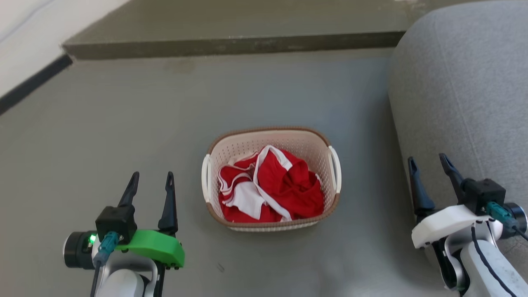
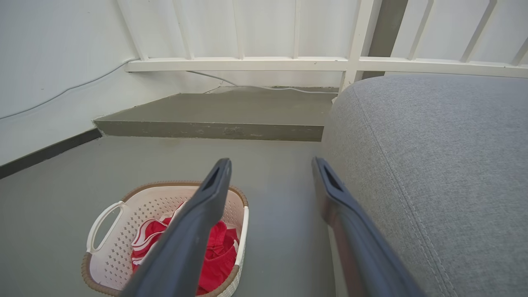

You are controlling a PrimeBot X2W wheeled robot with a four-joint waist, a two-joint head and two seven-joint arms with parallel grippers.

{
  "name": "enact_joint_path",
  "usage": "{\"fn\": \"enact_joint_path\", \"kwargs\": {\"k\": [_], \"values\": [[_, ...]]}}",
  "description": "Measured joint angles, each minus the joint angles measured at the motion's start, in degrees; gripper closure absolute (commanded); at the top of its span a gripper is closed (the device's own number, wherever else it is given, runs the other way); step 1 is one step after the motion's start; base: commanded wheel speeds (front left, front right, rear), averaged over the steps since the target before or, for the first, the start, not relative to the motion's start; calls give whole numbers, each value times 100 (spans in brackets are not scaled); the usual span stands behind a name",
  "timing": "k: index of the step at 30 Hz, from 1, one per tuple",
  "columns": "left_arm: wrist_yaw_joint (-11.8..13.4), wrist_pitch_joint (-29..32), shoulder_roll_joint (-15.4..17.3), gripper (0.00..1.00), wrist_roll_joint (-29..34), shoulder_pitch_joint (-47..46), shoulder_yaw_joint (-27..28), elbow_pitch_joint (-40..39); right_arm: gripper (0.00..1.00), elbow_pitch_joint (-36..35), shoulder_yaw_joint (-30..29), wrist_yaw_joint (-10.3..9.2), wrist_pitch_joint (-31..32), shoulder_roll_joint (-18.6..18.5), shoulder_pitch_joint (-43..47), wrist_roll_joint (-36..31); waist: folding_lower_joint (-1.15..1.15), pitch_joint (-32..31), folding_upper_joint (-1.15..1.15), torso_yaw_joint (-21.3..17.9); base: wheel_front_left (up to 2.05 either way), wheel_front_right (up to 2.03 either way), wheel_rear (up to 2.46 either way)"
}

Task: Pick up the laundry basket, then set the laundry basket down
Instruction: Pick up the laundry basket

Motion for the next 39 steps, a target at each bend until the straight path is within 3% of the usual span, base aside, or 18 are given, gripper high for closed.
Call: {"fn": "enact_joint_path", "kwargs": {"k": [28,39], "values": [[-15,-1,-170,0,36,-1472,-83,121,0,-225,-91,107,-23,-32,-1118,-87,1,2202,0,-12,0,0,0],[-179,-3,-234,0,36,-2250,-123,310,0,-286,-151,159,-40,-44,-1651,-92,1,3113,0,9,0,0,0]]}}
